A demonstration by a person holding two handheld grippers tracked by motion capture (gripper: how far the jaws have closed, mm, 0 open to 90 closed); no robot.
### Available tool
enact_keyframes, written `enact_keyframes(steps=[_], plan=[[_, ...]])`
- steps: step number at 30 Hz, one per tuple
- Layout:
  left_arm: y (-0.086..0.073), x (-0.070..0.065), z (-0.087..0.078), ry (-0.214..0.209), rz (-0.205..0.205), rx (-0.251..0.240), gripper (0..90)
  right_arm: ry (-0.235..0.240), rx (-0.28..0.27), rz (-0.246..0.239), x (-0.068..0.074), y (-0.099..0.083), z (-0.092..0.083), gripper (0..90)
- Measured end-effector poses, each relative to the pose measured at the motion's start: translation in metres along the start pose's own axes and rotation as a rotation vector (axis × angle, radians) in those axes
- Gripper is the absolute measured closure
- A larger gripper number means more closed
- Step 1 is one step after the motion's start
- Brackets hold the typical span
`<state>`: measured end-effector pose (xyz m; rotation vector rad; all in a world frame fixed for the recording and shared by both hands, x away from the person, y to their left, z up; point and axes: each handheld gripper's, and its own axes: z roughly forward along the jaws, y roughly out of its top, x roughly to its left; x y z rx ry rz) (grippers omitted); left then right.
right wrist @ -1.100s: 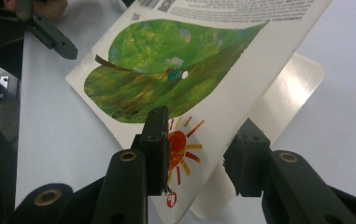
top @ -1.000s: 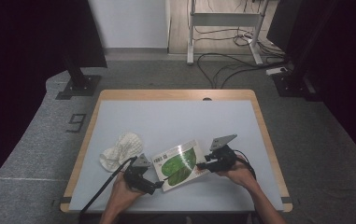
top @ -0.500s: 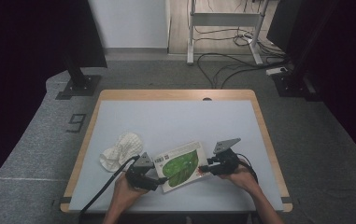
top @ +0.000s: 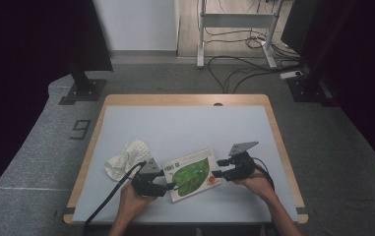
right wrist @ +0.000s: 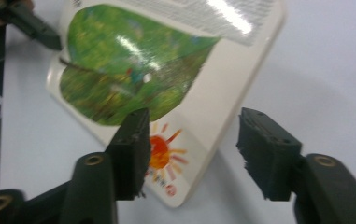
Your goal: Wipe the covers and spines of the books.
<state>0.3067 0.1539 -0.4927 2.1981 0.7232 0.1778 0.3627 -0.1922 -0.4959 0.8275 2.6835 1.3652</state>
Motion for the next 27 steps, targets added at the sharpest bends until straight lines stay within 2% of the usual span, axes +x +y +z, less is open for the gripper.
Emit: enact_keyframes(steps=[1,3,5,9,15,24,27], plan=[[0.0,0.0,0.0,0.0,0.0,0.0,37.5,0.0,0.0,0.009,-0.002,0.001,0.001,40.6],[0.003,0.0,-0.001,-0.002,0.005,0.004,38.9,0.004,0.01,0.027,-0.006,0.004,0.008,34.3],[0.004,0.001,-0.002,-0.007,0.006,-0.002,40.5,0.01,0.012,0.044,-0.008,0.006,0.011,33.5],[0.007,0.003,-0.002,-0.017,0.002,-0.006,43.7,0.071,-0.019,0.083,-0.009,0.012,0.016,36.8],[0.014,0.008,-0.003,-0.039,-0.013,-0.014,48.7,0.024,-0.014,0.082,-0.006,0.014,0.011,47.9],[0.028,0.012,-0.012,-0.005,-0.009,-0.008,58.9,0.014,-0.062,0.07,-0.001,0.017,-0.001,58.7],[0.031,0.014,-0.017,0.006,-0.008,-0.026,63.2,0.014,-0.071,0.056,0.002,0.019,-0.005,61.7]])
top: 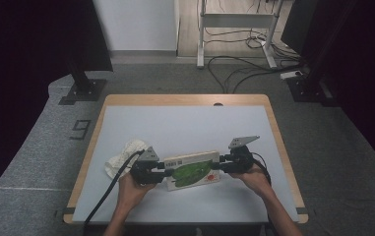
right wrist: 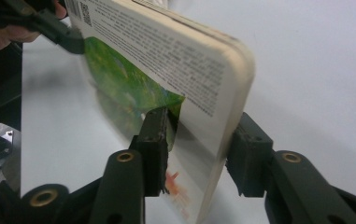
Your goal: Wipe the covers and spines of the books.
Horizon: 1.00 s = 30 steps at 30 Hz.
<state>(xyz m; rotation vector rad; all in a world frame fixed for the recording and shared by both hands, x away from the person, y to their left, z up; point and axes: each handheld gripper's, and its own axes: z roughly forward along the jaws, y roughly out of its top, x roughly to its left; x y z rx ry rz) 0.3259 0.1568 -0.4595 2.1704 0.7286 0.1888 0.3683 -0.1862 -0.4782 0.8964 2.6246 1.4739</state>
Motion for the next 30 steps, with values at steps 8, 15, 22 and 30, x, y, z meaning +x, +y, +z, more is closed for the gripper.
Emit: enact_keyframes(steps=[8,15,22,30], plan=[[0.013,0.007,-0.007,0.026,0.026,-0.013,64.1,-0.051,-0.016,-0.058,0.008,0.011,-0.004,62.6],[0.027,0.018,-0.006,0.06,0.055,0.002,62.0,-0.098,-0.045,-0.073,0.009,0.019,-0.004,62.8],[0.038,0.031,-0.001,0.101,0.081,0.011,59.7,-0.15,-0.069,-0.097,0.005,0.027,0.002,63.0],[0.045,0.043,0.007,0.154,0.09,0.011,56.8,-0.174,-0.07,-0.1,-0.004,0.035,0.009,63.0]])
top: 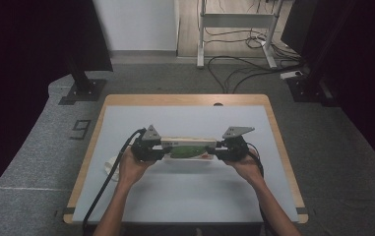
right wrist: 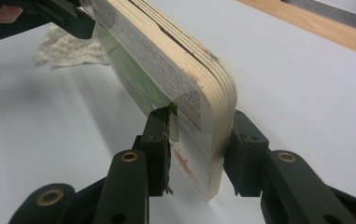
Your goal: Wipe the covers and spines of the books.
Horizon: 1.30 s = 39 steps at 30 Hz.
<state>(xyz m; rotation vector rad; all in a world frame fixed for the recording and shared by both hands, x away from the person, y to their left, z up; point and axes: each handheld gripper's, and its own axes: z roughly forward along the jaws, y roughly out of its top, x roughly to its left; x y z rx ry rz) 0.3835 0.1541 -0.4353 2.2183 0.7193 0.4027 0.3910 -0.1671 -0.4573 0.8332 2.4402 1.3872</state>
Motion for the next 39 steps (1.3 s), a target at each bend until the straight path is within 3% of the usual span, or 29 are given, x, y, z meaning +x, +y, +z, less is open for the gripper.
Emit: enact_keyframes(steps=[8,15,27,39], plan=[[-0.003,0.014,0.011,0.038,-0.029,0.008,53.8,-0.029,0.005,-0.016,-0.006,0.007,0.016,63.1],[-0.005,0.017,0.02,0.04,-0.039,0.015,53.0,-0.037,0.006,-0.012,-0.012,0.004,0.024,62.9],[-0.005,0.015,0.017,0.024,-0.034,0.017,53.7,-0.021,0.002,0.005,-0.014,-0.003,0.025,61.9],[-0.009,0.008,0.012,0.008,-0.016,0.026,53.2,0.005,-0.001,0.024,-0.009,-0.005,0.013,60.8]])
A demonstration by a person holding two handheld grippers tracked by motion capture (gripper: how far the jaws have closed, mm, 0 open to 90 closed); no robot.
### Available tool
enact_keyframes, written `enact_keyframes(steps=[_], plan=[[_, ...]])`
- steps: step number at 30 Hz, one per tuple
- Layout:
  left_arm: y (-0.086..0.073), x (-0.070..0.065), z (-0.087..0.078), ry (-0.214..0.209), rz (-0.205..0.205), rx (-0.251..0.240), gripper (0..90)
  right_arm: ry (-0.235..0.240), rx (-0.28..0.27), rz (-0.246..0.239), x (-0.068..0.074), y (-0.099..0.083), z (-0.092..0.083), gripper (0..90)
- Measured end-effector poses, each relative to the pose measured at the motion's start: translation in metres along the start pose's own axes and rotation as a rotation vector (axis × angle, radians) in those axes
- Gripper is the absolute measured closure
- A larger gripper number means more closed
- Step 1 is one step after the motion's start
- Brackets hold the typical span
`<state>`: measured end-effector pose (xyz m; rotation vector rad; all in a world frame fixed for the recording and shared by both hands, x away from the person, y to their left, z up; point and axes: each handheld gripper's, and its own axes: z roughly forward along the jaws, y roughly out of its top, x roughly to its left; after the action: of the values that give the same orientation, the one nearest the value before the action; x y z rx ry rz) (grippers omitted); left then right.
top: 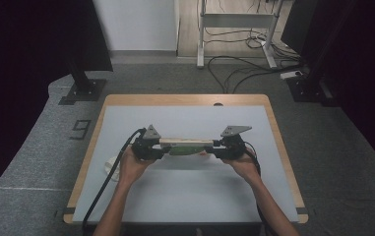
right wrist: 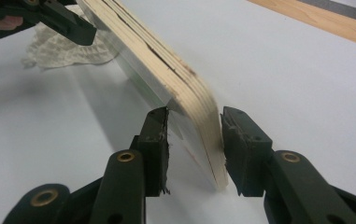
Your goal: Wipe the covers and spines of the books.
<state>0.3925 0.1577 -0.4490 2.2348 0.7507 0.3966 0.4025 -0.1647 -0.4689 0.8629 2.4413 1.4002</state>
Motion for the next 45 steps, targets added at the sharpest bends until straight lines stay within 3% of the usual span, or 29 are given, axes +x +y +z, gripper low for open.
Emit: enact_keyframes(steps=[10,21,36,45], plan=[[-0.009,-0.005,-0.003,-0.033,-0.006,0.016,50.4,0.013,0.022,0.017,0.006,-0.006,-0.006,54.4],[-0.024,-0.009,-0.003,-0.081,-0.067,0.002,42.1,0.011,0.063,0.054,0.013,-0.016,-0.003,40.4],[-0.042,-0.026,0.0,-0.058,-0.115,0.034,24.0,0.024,0.093,0.063,0.03,-0.034,0.001,28.8],[-0.054,-0.033,0.0,-0.071,-0.154,0.039,21.5,0.012,0.1,0.063,0.04,-0.044,0.001,25.0]])
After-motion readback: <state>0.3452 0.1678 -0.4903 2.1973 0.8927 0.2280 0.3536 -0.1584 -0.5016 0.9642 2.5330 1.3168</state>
